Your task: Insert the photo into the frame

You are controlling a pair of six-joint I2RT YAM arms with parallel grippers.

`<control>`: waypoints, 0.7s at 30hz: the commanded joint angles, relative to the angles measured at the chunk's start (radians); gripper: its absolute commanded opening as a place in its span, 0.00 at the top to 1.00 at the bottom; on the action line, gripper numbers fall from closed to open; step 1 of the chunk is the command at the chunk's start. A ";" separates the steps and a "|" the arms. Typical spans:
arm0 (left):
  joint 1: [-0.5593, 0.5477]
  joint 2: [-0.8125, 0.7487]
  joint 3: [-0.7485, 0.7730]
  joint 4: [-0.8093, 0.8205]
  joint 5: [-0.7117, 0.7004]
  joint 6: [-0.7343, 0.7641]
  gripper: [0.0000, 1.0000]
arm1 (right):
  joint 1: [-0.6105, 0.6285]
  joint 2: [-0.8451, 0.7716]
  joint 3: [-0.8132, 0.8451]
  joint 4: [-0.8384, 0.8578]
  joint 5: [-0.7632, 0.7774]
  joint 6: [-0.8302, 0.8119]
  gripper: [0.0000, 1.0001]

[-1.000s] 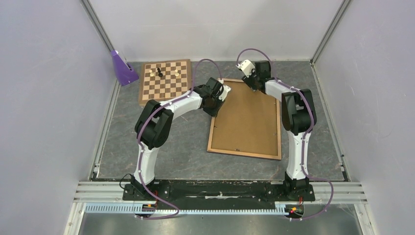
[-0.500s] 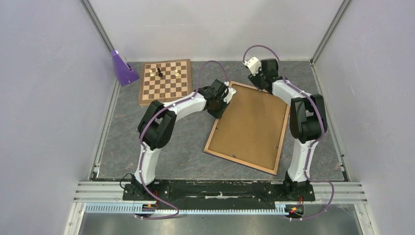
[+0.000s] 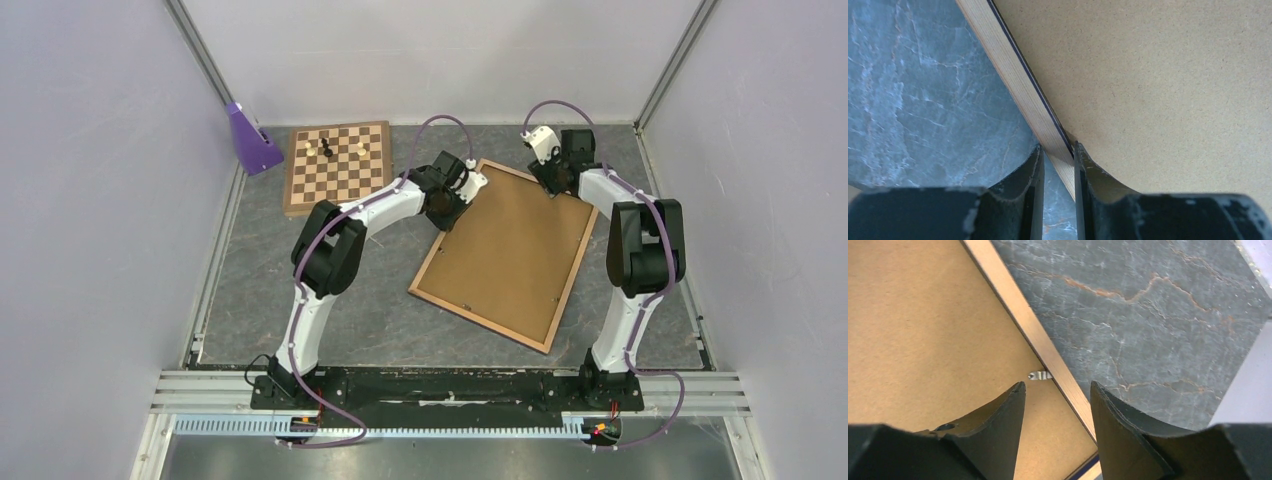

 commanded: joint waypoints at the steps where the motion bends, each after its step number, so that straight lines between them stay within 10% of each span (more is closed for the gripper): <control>1: 0.002 0.028 0.062 0.032 0.014 0.227 0.98 | -0.002 0.006 0.024 0.005 -0.077 -0.007 0.47; 21: 0.013 0.096 0.236 -0.017 -0.020 0.300 0.84 | -0.072 0.260 0.276 -0.061 -0.150 0.100 0.57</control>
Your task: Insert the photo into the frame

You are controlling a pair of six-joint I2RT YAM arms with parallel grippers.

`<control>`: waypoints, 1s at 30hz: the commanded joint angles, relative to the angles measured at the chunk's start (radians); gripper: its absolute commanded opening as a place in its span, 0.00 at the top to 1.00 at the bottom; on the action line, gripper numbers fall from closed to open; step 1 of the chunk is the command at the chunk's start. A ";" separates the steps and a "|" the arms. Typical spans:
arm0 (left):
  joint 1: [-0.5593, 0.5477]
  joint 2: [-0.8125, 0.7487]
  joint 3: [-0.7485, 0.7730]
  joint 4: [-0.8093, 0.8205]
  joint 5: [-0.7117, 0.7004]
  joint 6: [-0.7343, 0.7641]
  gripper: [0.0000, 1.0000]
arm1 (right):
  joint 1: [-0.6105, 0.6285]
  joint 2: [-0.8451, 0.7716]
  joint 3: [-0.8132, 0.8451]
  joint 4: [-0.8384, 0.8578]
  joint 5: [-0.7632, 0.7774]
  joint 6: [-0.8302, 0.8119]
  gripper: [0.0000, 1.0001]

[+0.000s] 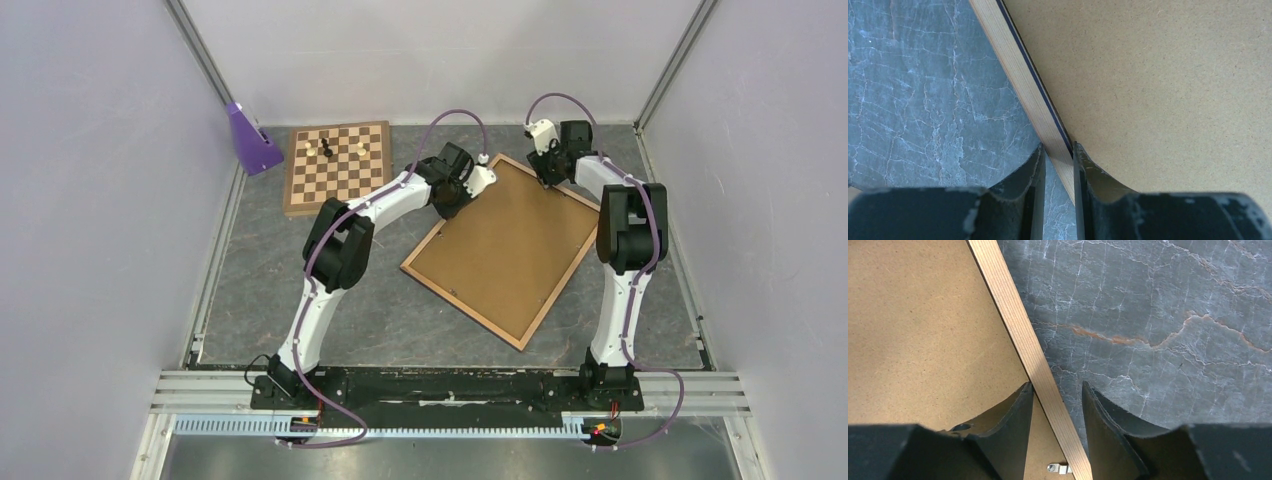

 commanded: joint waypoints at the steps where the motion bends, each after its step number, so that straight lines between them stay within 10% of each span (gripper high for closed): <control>1: 0.002 -0.007 0.069 0.002 -0.012 0.062 0.82 | -0.042 0.030 0.031 0.012 -0.010 0.023 0.58; 18: 0.050 -0.067 0.146 -0.033 -0.058 -0.188 0.38 | -0.133 -0.028 -0.074 0.065 0.050 0.167 0.86; 30: 0.149 -0.259 -0.213 0.029 -0.040 -0.587 0.31 | -0.205 -0.261 -0.437 0.177 0.057 0.412 0.89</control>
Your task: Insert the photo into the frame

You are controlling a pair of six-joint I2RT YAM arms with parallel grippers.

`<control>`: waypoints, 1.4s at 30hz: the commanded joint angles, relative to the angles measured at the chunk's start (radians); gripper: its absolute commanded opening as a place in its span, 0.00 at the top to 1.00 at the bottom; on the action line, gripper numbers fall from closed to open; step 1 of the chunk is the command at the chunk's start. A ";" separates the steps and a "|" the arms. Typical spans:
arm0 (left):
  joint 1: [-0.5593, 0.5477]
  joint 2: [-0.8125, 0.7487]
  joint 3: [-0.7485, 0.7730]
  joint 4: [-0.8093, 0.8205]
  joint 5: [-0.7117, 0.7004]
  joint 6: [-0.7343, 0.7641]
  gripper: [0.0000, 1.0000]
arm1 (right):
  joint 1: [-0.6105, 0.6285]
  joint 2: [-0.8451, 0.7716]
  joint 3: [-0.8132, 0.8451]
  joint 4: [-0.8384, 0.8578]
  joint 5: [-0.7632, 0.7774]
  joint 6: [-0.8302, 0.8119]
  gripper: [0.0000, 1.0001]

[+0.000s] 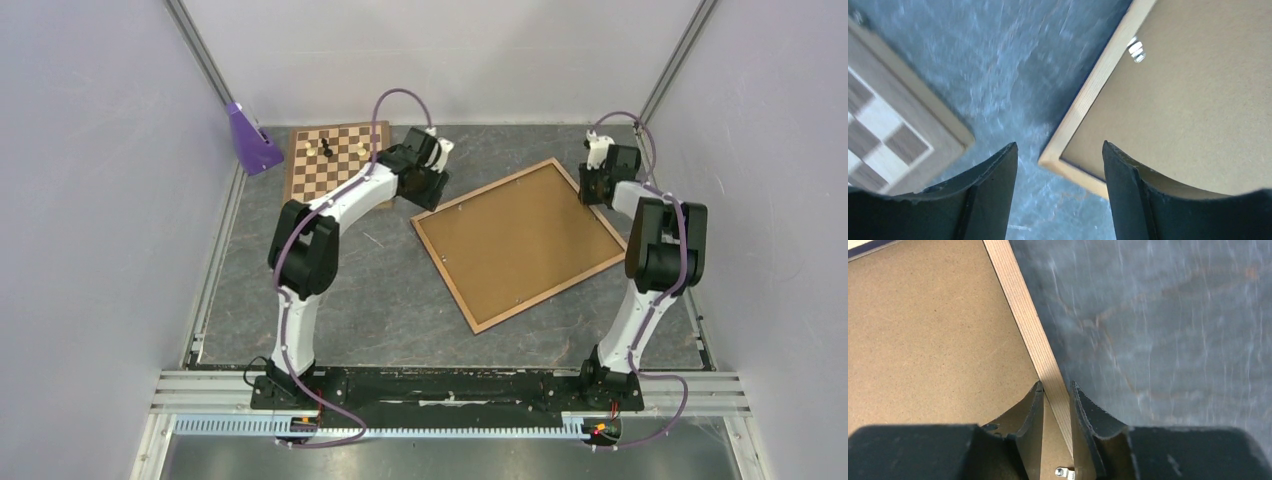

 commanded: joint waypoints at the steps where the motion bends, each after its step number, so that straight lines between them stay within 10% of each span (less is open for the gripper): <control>1: 0.062 -0.097 -0.143 0.070 0.096 -0.249 0.30 | -0.021 -0.116 -0.165 -0.005 0.030 0.120 0.89; 15: 0.067 -0.139 -0.379 0.141 0.241 -0.436 0.27 | -0.038 -0.440 -0.517 0.009 0.007 0.073 0.66; 35: 0.070 0.008 -0.103 0.068 0.296 -0.210 0.98 | 0.067 -0.621 -0.458 -0.025 -0.320 -0.198 0.33; 42: 0.063 0.134 0.083 -0.008 0.329 -0.045 0.98 | 0.258 -0.535 -0.403 0.015 -0.332 -0.268 0.33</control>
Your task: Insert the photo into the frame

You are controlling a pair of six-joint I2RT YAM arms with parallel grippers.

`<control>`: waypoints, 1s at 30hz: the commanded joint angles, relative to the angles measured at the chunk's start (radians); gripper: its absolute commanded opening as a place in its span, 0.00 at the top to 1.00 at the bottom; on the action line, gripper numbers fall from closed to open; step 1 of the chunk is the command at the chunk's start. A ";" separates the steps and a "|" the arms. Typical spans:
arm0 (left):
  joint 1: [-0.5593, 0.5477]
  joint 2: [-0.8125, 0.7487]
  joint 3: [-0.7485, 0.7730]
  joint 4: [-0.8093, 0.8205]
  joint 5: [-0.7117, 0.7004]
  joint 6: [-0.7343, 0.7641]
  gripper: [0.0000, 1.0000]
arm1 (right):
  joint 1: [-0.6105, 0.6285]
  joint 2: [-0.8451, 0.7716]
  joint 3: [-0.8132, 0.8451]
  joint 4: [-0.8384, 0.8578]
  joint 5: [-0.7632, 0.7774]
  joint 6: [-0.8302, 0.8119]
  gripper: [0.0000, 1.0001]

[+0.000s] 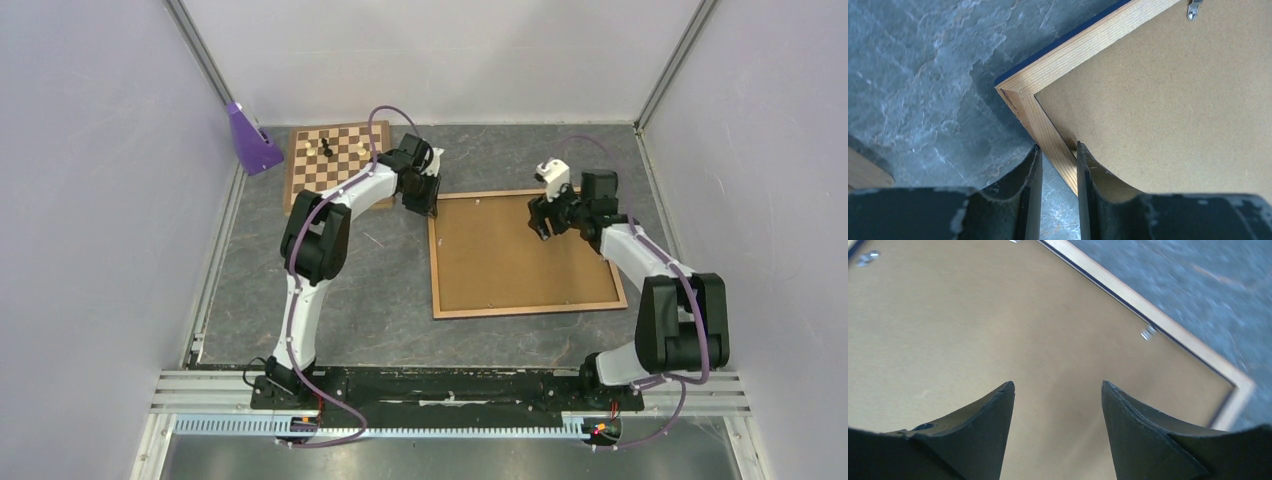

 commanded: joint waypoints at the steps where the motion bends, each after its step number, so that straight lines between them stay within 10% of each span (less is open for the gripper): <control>1: -0.014 0.042 0.129 -0.057 0.071 0.217 0.98 | 0.093 0.067 0.074 0.061 -0.043 -0.062 0.34; 15: -0.035 0.045 0.088 -0.064 0.079 0.351 0.98 | 0.352 0.313 0.154 0.225 -0.075 -0.042 0.39; 23: -0.028 -0.016 0.003 0.017 -0.028 0.173 0.51 | 0.432 0.339 0.134 0.275 -0.036 -0.031 0.40; 30: 0.033 -0.138 -0.085 0.019 0.011 0.072 0.32 | 0.465 0.361 0.146 0.271 -0.023 -0.050 0.41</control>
